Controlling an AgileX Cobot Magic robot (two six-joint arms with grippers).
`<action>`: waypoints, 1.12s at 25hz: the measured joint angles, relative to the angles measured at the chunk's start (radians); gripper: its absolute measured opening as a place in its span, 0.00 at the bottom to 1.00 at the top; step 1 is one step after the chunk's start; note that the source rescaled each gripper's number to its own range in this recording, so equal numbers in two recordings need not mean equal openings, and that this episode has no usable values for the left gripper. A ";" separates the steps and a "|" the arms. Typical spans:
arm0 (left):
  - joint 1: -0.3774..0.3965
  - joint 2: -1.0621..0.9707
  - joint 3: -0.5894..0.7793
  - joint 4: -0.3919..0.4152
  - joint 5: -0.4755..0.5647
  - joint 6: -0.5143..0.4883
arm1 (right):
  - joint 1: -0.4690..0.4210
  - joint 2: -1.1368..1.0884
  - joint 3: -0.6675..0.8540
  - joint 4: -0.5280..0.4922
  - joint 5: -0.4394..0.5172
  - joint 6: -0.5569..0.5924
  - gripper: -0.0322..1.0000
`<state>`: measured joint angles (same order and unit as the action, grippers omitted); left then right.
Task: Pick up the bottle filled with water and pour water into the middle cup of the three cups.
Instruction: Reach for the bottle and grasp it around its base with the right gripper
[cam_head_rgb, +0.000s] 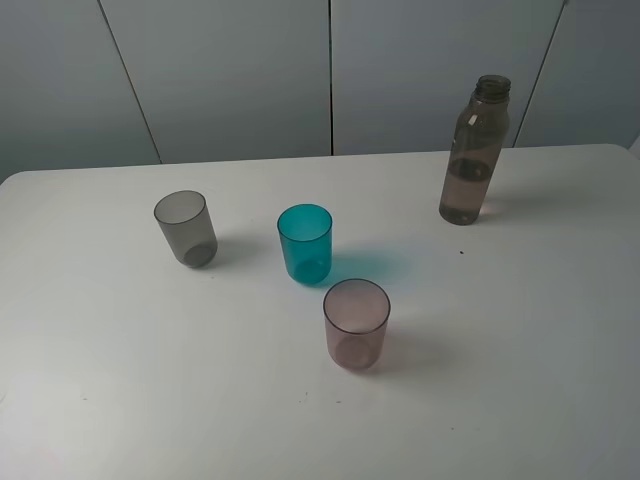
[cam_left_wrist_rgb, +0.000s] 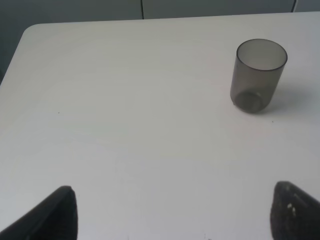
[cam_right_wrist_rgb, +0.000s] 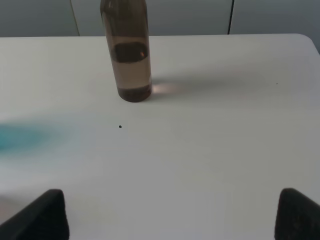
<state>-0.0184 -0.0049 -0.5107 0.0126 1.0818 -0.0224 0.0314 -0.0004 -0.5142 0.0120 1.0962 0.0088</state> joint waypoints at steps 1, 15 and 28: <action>0.000 0.000 0.000 0.000 0.000 0.000 | 0.000 0.000 0.000 0.000 0.000 0.000 0.67; 0.000 0.000 0.000 0.000 0.000 0.000 | 0.000 0.000 0.000 0.000 0.000 0.000 0.67; 0.000 0.000 0.000 0.000 0.000 0.000 | 0.000 0.000 0.000 0.000 0.000 0.000 0.67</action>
<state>-0.0184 -0.0049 -0.5107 0.0126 1.0818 -0.0224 0.0314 -0.0004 -0.5142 0.0120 1.0962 0.0088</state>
